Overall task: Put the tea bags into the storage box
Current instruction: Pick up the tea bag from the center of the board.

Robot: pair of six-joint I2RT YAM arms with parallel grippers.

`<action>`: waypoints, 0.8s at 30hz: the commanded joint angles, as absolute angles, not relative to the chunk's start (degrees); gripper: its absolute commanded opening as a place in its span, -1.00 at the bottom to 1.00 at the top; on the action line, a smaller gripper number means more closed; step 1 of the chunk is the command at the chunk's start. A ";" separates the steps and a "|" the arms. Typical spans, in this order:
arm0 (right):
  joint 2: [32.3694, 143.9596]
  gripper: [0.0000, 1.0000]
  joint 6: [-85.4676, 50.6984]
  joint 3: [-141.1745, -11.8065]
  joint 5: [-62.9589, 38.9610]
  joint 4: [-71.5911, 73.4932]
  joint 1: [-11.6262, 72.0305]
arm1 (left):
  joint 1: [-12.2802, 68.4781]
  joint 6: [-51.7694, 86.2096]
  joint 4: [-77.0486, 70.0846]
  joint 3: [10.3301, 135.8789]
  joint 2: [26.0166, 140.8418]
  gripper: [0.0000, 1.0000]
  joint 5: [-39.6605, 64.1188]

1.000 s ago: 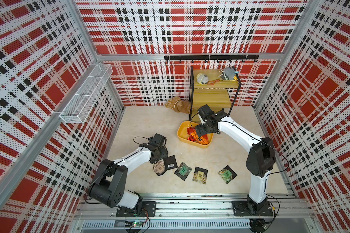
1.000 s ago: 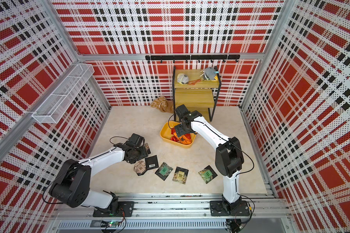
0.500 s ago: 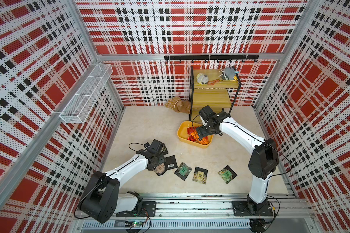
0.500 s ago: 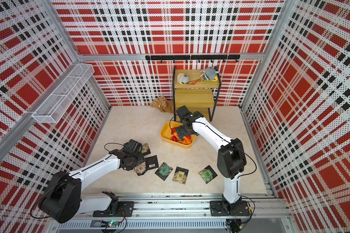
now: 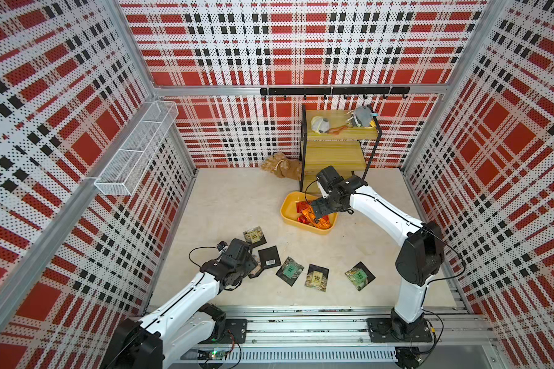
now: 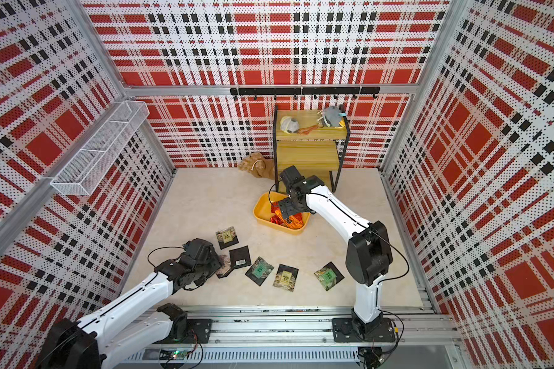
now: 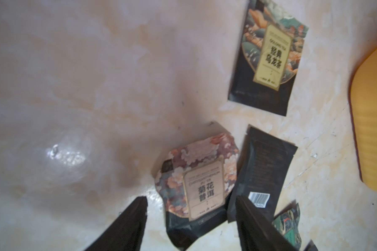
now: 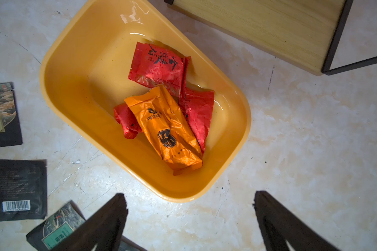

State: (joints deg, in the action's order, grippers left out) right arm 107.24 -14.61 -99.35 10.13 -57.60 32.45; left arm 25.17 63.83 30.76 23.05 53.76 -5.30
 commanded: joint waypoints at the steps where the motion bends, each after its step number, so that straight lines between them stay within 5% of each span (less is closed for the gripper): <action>1: 105.99 0.96 -14.35 -99.07 9.94 -57.80 32.14 | 24.92 67.04 28.61 20.78 49.91 0.38 -3.88; 24: 105.64 0.96 -14.41 -99.85 10.55 -58.74 32.09 | 18.33 66.11 16.65 9.17 41.26 0.26 3.54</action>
